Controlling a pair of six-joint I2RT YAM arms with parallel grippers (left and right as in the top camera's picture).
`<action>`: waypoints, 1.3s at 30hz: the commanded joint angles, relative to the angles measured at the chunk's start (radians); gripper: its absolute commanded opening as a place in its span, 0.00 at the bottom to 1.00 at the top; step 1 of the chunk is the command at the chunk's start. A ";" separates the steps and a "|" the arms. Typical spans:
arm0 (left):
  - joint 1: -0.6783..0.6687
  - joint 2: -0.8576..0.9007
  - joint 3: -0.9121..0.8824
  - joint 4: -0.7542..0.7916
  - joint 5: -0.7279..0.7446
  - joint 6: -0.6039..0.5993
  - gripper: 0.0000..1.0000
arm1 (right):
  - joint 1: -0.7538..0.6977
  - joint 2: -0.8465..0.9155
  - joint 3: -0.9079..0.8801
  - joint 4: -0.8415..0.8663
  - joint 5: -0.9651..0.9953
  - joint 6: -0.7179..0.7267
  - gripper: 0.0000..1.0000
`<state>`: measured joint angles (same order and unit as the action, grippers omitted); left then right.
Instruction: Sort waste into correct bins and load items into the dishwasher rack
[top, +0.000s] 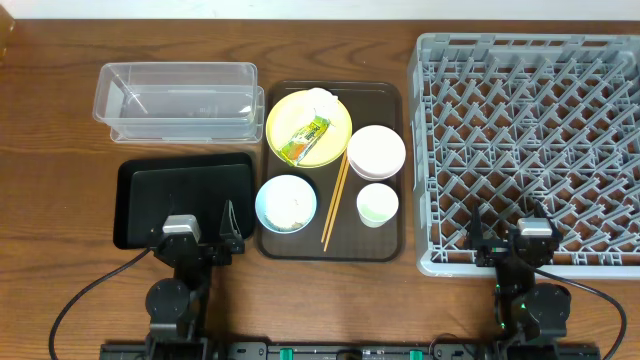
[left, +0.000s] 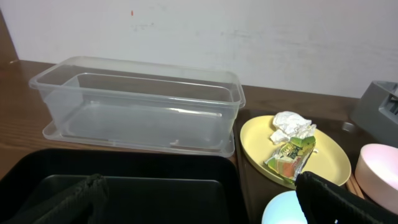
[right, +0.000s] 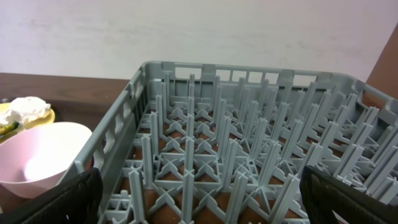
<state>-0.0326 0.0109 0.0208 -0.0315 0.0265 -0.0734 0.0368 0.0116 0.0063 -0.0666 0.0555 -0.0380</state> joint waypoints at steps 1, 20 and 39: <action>0.005 -0.007 -0.017 -0.039 -0.012 0.013 0.99 | 0.011 -0.007 -0.001 -0.004 0.000 -0.012 0.99; 0.005 -0.007 -0.017 -0.035 -0.012 0.013 0.99 | 0.011 -0.007 -0.001 0.000 0.000 -0.012 0.99; 0.005 0.140 0.081 -0.025 -0.012 -0.014 0.99 | 0.009 0.037 0.068 0.018 0.014 -0.008 0.99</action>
<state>-0.0326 0.0917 0.0422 -0.0555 0.0227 -0.0784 0.0368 0.0242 0.0227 -0.0490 0.0566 -0.0376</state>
